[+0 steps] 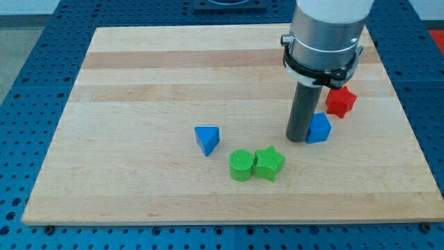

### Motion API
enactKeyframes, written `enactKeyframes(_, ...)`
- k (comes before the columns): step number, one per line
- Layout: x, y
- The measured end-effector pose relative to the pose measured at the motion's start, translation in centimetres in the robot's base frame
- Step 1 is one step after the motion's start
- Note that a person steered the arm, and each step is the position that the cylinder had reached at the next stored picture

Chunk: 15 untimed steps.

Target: Place blue triangle above green blocks

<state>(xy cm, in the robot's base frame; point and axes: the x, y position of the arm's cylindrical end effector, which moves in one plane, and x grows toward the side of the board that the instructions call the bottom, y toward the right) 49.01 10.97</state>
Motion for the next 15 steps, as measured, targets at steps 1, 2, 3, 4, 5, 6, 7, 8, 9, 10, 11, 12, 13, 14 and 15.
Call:
enactKeyframes(1, 0.0, 3.3)
enactKeyframes(2, 0.0, 4.3)
enactKeyframes(3, 0.0, 4.6)
enactKeyframes(4, 0.0, 5.4)
enactKeyframes(5, 0.0, 5.4)
enactKeyframes(6, 0.1, 2.4)
enactKeyframes(7, 0.1, -2.8)
enactKeyframes(8, -0.3, -7.3)
enactKeyframes(9, -5.6, -11.5)
enactKeyframes(10, -5.3, -16.2)
enactKeyframes(11, -0.8, -21.1)
enactKeyframes(12, 2.1, -24.5)
enactKeyframes(13, 3.5, -24.7)
enactKeyframes(14, 1.9, -22.2)
enactKeyframes(15, 0.7, -19.4)
